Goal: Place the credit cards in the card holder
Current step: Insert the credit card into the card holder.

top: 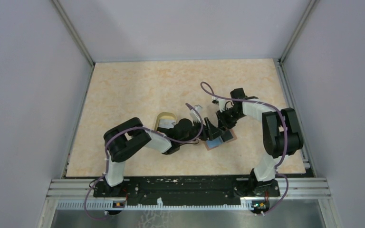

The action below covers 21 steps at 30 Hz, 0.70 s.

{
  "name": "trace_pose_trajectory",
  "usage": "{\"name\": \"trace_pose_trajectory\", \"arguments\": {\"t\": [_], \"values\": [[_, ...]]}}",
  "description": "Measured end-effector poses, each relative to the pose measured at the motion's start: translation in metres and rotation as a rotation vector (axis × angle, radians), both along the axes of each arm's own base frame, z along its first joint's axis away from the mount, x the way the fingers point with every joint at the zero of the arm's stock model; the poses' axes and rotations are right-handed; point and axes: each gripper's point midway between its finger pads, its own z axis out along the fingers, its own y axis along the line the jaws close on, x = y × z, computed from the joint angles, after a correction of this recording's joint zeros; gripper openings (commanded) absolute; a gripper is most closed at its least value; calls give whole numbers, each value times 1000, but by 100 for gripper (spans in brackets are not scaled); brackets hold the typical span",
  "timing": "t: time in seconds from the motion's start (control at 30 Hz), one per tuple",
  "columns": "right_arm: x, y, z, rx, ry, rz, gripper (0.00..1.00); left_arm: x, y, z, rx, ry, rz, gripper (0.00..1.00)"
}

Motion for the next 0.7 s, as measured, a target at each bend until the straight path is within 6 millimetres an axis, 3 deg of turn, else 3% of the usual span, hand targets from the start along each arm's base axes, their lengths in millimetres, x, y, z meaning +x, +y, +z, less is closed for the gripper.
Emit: {"name": "trace_pose_trajectory", "arguments": {"t": [0.2, 0.43, 0.7], "values": [[6, -9, 11, -20, -61, -40, 10, 7, -11, 4, 6, -12, -3, 72], [24, -20, 40, -16, -213, -98, 10, 9, -16, -12, 47, 5, -7, 72], [34, -37, 44, -39, -263, -169, 11, 17, -30, -15, 62, 13, -13, 72]]}}
